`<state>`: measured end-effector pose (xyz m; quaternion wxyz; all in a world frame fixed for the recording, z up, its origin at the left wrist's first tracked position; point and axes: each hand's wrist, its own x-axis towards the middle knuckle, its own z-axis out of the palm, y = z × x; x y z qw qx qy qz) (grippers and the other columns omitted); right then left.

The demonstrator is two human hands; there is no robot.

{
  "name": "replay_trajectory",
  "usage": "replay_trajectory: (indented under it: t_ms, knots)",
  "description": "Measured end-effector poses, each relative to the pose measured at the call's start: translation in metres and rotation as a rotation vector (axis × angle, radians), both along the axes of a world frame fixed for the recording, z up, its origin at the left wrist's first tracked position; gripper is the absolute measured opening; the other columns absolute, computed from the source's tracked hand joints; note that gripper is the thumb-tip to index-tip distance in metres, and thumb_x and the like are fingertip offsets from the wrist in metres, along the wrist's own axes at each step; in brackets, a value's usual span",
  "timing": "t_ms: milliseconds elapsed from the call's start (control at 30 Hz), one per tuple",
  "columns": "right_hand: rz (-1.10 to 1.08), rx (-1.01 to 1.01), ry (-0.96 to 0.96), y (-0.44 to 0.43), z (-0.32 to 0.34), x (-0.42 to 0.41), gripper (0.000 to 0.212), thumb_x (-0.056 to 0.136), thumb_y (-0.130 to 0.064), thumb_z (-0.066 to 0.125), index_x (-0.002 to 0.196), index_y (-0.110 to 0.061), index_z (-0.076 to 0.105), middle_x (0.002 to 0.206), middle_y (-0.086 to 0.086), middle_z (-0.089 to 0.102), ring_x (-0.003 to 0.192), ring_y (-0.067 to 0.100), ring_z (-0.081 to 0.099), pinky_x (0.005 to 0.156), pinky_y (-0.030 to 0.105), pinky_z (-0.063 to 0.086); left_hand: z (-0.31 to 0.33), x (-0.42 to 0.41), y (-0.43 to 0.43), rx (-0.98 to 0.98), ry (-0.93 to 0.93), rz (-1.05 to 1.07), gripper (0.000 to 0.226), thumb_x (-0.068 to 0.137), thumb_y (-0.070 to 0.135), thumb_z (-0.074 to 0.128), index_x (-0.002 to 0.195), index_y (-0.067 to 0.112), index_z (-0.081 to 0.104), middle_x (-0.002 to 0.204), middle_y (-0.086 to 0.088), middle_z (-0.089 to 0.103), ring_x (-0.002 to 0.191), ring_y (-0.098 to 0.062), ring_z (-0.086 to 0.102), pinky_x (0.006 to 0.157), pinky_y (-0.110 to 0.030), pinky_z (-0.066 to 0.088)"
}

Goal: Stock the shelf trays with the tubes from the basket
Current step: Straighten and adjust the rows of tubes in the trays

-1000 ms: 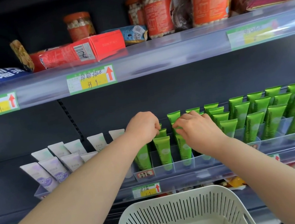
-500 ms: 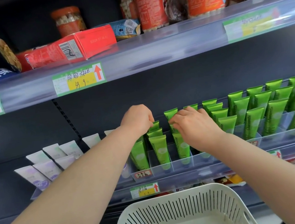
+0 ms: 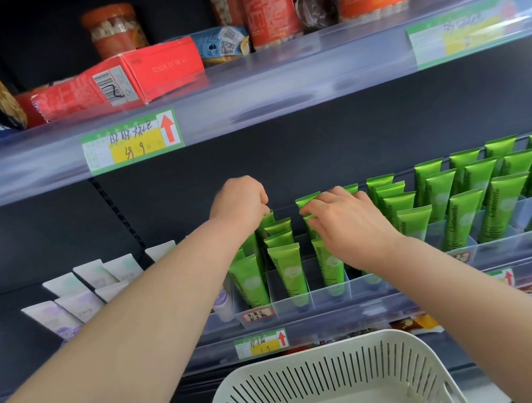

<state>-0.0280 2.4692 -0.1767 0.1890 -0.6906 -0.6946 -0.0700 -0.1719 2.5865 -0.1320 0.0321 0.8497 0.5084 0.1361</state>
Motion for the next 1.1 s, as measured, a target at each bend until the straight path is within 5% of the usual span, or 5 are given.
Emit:
replay_trajectory:
  t_ms: [200,633,767,933,1100]
  knots:
    - [0.006,0.002,0.001,-0.001,-0.005,0.005,0.032,0.100,-0.036,0.037,0.122,-0.026,0.058,0.122,-0.006,0.060,0.113,0.021,0.050,0.088,0.041,0.038,-0.009,0.003,0.007,0.001,0.102,0.017,0.024,0.082,0.002,0.064,0.076,0.025,0.068,0.092,0.000,0.069,0.086,-0.024,0.064,0.069,-0.029,0.049]
    - [0.014,0.041,0.018,-0.001,-0.004,0.007,0.031,0.100,-0.037,0.038,0.118,-0.026,0.060,0.120,-0.007,0.061,0.111,0.020,0.051,0.085,0.038,0.037,-0.010,0.013,0.008,-0.007,-0.015,-0.048,0.018,0.083,0.006,0.062,0.080,0.019,0.074,0.089,0.001,0.070,0.083,-0.022,0.064,0.072,-0.032,0.054]
    - [0.034,0.069,0.006,-0.001,0.000,-0.005,0.029,0.100,-0.028,0.038,0.120,-0.026,0.059,0.118,-0.006,0.061,0.109,0.020,0.052,0.085,0.037,0.037,-0.004,-0.002,0.003,-0.003,-0.032,-0.066,0.024,0.081,0.003,0.061,0.070,0.024,0.066,0.076,0.000,0.057,0.071,-0.023,0.052,0.065,-0.031,0.047]
    - [0.096,0.154,0.025,0.002,0.005,-0.034,0.026,0.095,-0.019,0.049,0.117,-0.023,0.062,0.109,-0.003,0.067,0.104,0.025,0.056,0.080,0.039,0.040,0.005,-0.031,-0.010,-0.011,-0.118,-0.076,0.012,0.085,0.014,0.069,0.093,0.021,0.075,0.093,0.006,0.068,0.088,-0.016,0.063,0.080,-0.033,0.053]
    - [0.152,0.121,0.012,0.007,0.005,-0.063,0.027,0.094,-0.025,0.053,0.119,-0.023,0.062,0.114,-0.003,0.065,0.116,0.021,0.048,0.088,0.041,0.040,0.002,-0.069,-0.018,-0.013,-0.130,-0.072,0.008,0.084,0.019,0.072,0.090,0.021,0.076,0.093,0.007,0.071,0.090,-0.014,0.065,0.084,-0.036,0.054]
